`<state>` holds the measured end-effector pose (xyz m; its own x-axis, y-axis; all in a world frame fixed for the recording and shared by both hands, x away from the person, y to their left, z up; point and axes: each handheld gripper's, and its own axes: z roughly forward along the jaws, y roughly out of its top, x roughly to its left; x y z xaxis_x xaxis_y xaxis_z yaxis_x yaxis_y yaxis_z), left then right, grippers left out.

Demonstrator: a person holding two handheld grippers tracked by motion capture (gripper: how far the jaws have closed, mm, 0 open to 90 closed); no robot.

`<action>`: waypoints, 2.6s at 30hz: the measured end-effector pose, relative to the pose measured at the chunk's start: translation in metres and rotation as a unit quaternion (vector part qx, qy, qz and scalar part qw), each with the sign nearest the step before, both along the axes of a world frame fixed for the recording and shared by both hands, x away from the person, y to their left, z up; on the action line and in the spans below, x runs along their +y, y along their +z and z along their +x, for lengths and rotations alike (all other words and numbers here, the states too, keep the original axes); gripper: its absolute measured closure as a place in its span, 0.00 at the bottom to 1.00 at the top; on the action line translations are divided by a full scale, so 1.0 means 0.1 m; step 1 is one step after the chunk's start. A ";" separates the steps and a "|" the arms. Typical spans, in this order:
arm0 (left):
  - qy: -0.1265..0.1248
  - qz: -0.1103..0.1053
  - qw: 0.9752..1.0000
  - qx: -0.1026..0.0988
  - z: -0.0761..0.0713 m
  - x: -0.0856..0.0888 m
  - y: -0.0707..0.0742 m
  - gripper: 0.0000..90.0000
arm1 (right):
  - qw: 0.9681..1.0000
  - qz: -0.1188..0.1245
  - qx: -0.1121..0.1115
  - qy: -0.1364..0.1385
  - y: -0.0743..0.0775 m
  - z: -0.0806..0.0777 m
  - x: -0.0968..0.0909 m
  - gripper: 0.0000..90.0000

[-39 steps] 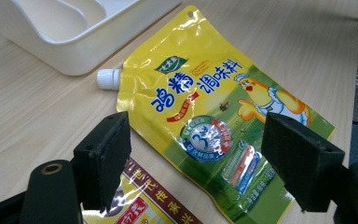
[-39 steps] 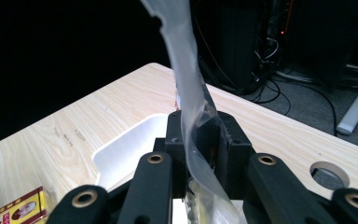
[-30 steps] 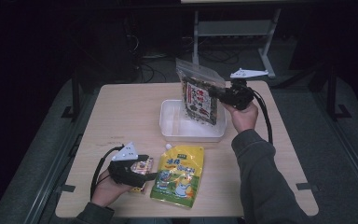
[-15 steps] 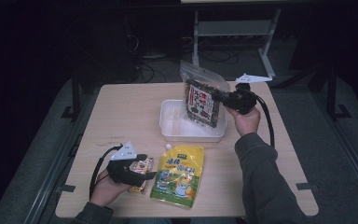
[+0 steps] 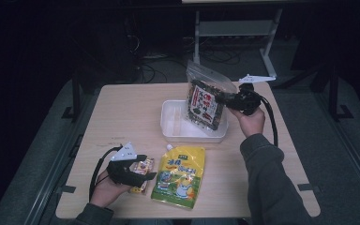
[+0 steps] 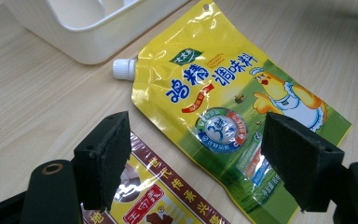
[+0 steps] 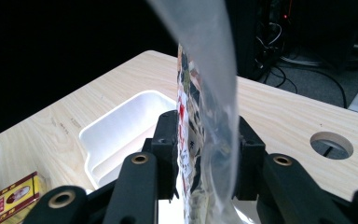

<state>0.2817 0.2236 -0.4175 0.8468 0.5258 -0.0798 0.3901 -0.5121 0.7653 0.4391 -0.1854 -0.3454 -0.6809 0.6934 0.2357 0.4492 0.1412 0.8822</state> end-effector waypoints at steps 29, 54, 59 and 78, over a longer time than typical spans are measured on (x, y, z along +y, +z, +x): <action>0.011 0.008 1.000 -0.001 0.02 0.03 -0.03 0.25 | 0.999 -0.016 0.041 0.004 -0.02 -0.31 -0.23 0.52; 0.026 0.018 1.000 -0.001 0.02 0.04 -0.04 0.22 | 0.997 -0.027 0.064 0.026 -0.16 -0.73 -0.23 0.41; 0.028 0.022 0.999 -0.002 0.02 0.04 -0.05 0.22 | 0.996 -0.030 0.068 0.041 -0.21 -0.84 -0.16 0.40; 0.038 0.025 0.999 0.000 0.03 0.07 -0.08 0.22 | 0.989 -0.054 0.089 0.103 -0.38 -1.03 0.25 0.35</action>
<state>0.2843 0.2309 -0.4251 0.8041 0.5922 -0.0522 0.4295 -0.5179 0.7398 0.3357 -0.1601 -0.3833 -0.7645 0.5722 0.2968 0.5481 0.3347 0.7665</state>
